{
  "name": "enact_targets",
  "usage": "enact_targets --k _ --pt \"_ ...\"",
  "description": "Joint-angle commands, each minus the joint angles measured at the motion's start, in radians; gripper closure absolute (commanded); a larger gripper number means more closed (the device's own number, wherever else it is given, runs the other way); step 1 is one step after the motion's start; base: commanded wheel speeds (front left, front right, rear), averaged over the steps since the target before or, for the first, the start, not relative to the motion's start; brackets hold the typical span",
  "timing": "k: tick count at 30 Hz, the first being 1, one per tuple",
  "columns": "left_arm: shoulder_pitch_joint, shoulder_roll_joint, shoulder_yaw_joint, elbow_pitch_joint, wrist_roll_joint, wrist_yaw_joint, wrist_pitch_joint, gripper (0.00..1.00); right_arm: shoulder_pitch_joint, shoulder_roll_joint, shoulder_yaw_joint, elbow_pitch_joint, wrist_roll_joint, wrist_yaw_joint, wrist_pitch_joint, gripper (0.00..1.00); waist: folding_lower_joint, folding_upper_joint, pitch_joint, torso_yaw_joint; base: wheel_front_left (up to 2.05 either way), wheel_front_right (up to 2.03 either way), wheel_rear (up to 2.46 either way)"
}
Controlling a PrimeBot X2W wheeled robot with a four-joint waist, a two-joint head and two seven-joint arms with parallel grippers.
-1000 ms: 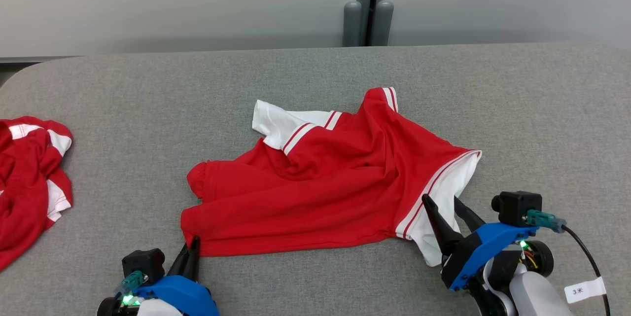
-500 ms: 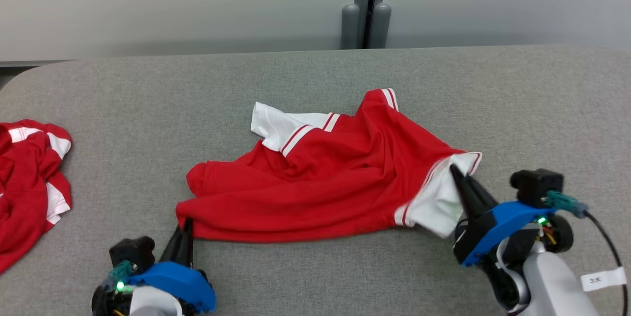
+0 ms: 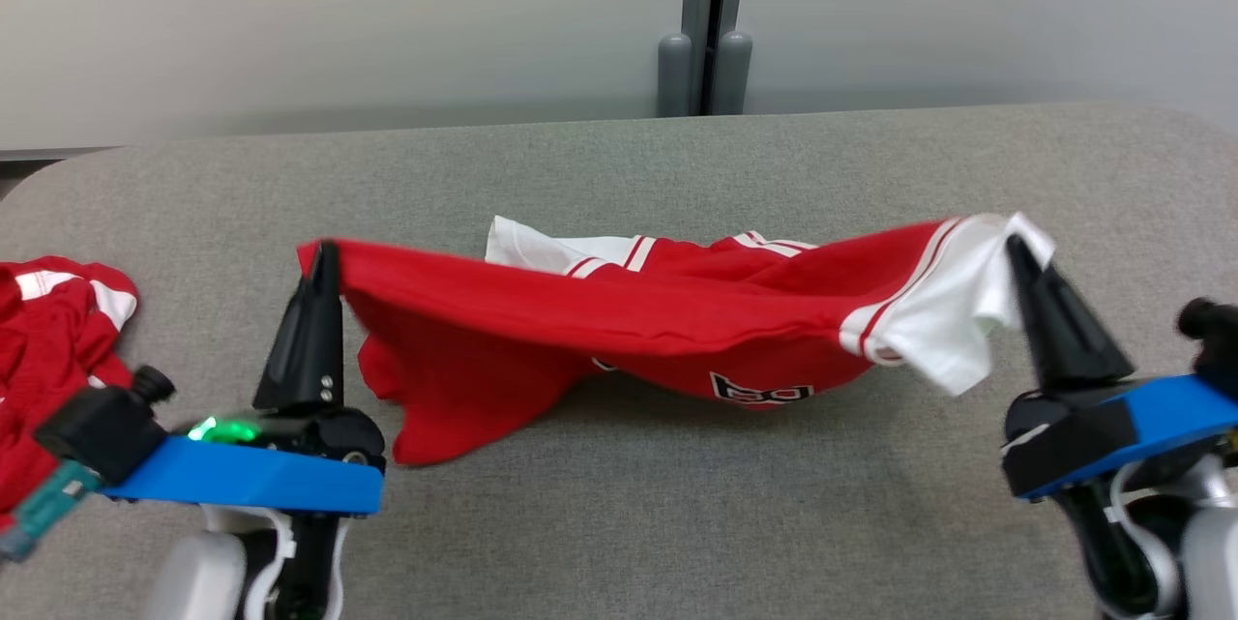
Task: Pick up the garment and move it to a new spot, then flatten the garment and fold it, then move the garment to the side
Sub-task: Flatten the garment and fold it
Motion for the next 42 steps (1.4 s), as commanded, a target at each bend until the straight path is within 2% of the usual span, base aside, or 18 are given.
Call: enact_targets --k 1,7,10,13,16,18,21,23,25,27,30,32,37,42 --pt "0.003 0.014 0.006 -0.048 -0.019 -0.009 0.021 1.00 0.005 -0.002 -0.009 -0.041 -0.003 0.000 0.014 1.00 0.0000 0.0000 0.004 -0.003 0.00 0.00 0.00" --pt "-0.057 0.064 0.048 -0.301 -0.125 0.038 0.159 1.00 -0.038 -0.002 -0.045 -0.274 -0.027 0.000 0.126 1.00 0.0000 0.0000 0.030 -0.005 0.00 0.00 0.00" --pt "-0.115 0.075 0.066 -0.365 -0.174 0.069 0.214 1.00 -0.078 -0.001 -0.049 -0.351 -0.029 0.000 0.176 1.00 0.0000 0.0000 0.057 -0.004 0.00 0.00 0.00" --pt "-0.188 0.102 0.066 -0.386 -0.177 0.089 0.265 1.00 -0.143 -0.002 -0.052 -0.388 -0.040 0.000 0.219 1.00 0.0000 0.0000 0.094 -0.006 0.00 0.00 0.00" --pt "-0.276 0.114 0.064 -0.346 -0.197 0.105 0.312 1.00 -0.242 -0.004 -0.057 -0.341 -0.009 0.000 0.266 1.00 0.0000 0.0000 0.147 -0.012 0.00 0.00 0.00" --pt "-0.360 0.140 0.064 -0.292 -0.183 0.115 0.345 1.00 -0.335 -0.013 -0.056 -0.262 0.020 0.000 0.314 1.00 0.0000 0.0000 0.195 -0.018 0.00 0.00 0.00" --pt "-0.511 0.195 0.050 -0.174 -0.095 0.107 0.361 1.00 -0.501 -0.028 -0.062 -0.077 0.056 0.000 0.375 1.00 0.0000 0.0000 0.268 -0.032 0.00 0.00 0.00" --pt "-0.619 0.195 0.037 -0.079 -0.054 0.104 0.348 1.00 -0.629 -0.029 -0.068 0.060 0.070 0.000 0.390 1.00 0.0000 0.0000 0.318 -0.039 0.00 0.00 0.00" --pt "-0.724 0.215 0.023 0.025 0.002 0.093 0.332 1.00 -0.765 -0.029 -0.062 0.175 0.062 0.001 0.362 1.00 0.0000 0.0000 0.356 -0.049 0.00 0.00 0.00" --pt "-0.823 0.253 -0.008 0.111 0.093 0.077 0.308 1.00 -0.891 -0.061 0.018 0.260 0.043 0.001 0.303 1.00 0.0000 0.0000 0.386 -0.065 0.00 0.00 0.00" --pt "-0.956 0.251 -0.041 0.212 0.165 0.058 0.256 1.00 -1.044 -0.122 0.124 0.372 -0.015 0.000 0.187 1.00 0.0000 0.0000 0.412 -0.082 0.00 0.00 0.00" --pt "-1.042 0.249 -0.035 0.254 0.191 0.054 0.204 1.00 -1.159 -0.146 0.171 0.416 -0.046 0.000 0.091 1.00 0.0000 0.0000 0.429 -0.089 0.00 0.00 0.00" --pt "-1.187 0.225 -0.017 0.334 0.214 0.037 0.072 1.00 -1.350 -0.158 0.204 0.522 -0.085 0.000 -0.144 1.00 0.0000 0.0000 0.440 -0.100 0.00 0.00 0.00" --pt "-1.208 0.213 -0.009 0.381 0.215 0.027 -0.015 1.00 -1.406 -0.159 0.203 0.612 -0.062 0.000 -0.215 1.00 0.0000 0.0000 0.438 -0.098 0.00 0.00 0.00"
